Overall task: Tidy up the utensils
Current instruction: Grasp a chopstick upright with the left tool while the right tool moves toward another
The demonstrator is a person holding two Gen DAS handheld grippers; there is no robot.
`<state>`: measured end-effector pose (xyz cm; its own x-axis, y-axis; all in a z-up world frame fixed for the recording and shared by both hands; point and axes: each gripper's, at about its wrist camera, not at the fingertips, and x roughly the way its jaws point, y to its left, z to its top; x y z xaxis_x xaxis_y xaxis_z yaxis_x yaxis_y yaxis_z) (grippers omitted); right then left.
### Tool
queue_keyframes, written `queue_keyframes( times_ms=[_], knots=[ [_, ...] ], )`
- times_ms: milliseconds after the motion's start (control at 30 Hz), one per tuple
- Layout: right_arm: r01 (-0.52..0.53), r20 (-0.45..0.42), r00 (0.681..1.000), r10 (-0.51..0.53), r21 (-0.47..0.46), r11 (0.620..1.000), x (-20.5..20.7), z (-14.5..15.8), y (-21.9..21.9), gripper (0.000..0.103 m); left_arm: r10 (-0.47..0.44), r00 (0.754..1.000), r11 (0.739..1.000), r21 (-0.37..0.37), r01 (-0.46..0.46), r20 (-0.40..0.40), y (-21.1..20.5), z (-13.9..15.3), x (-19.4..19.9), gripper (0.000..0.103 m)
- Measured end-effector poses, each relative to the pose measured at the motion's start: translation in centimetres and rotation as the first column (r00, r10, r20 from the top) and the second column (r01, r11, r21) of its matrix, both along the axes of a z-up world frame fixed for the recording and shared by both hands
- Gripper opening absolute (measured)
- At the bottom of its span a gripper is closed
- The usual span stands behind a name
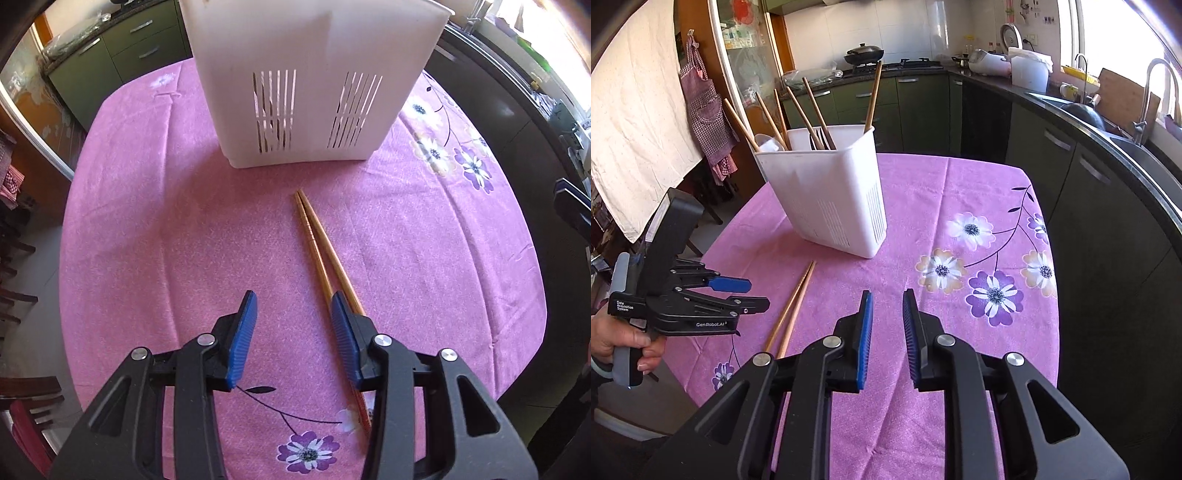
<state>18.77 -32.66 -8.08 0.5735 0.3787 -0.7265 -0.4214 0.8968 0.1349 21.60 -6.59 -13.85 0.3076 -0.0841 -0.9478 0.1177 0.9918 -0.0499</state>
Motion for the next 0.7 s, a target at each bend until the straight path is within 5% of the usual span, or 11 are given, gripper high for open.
queue_keyframes(
  times_ms=[500,700],
  knots=[
    [0.004,-0.039,0.999,-0.003,0.019,1.0,0.8,-0.6,-1.0,0.017,0.008,0.998,0.999,0.033,-0.006,-0.06,-2.3,-2.2,2.5,0.026],
    [0.005,-0.047,0.999,-0.004,0.02,1.0,0.7,-0.7,-1.3,0.017,-0.012,0.998,0.998,0.057,0.015,-0.066,-3.1,-2.2,3.1,0.009]
  ],
)
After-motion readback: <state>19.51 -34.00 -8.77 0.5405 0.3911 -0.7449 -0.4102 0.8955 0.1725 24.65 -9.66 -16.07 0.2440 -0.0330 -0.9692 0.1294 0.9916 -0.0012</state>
